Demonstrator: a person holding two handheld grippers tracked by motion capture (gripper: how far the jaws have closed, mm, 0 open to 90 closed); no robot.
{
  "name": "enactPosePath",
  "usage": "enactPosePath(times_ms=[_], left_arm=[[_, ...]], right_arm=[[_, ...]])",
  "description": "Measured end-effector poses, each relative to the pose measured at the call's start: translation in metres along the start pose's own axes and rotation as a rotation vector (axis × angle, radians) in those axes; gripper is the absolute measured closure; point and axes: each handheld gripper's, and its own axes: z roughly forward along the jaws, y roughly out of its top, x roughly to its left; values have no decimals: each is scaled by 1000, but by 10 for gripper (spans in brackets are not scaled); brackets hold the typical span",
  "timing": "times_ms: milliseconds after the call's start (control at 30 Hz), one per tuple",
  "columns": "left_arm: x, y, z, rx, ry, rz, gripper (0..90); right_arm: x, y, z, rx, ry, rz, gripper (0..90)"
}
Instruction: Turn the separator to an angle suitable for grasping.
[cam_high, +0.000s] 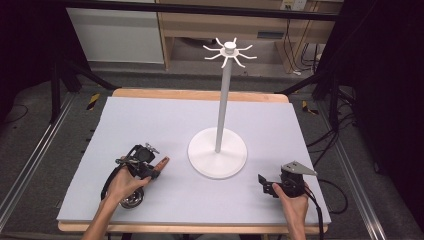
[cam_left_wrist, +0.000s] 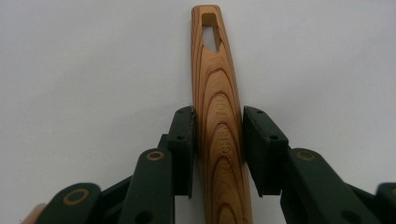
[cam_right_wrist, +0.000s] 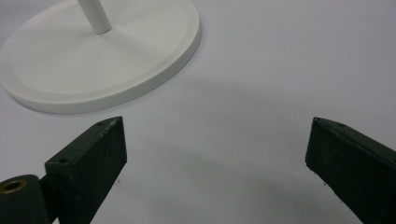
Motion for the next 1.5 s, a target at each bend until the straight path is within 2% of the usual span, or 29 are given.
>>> enactPosePath(times_ms=[167,367,467,567,900,1333,1500], left_arm=[[0,1,0,0,2,-18,673],[1,2,0,16,-3,-8,674],[2,2,-1,8,-8,-6,674],[5,-2,-3,-28,-22,-28,674],[4,-9,-29,-144,-20,-29,676],[2,-16,-60,-287,-26,-57,676],[-3,-18,-70,-371,-12,-52,676]], right_arm=[[-1,0,0,1,1,1,59],[-2,0,0,1,2,-1,59],[-2,0,0,1,4,2,59],[-3,0,-1,-1,2,5,59],[-4,0,-2,-3,-1,10,59],[-4,-1,-2,-6,0,14,59],[-4,-1,-3,-15,-2,19,59]])
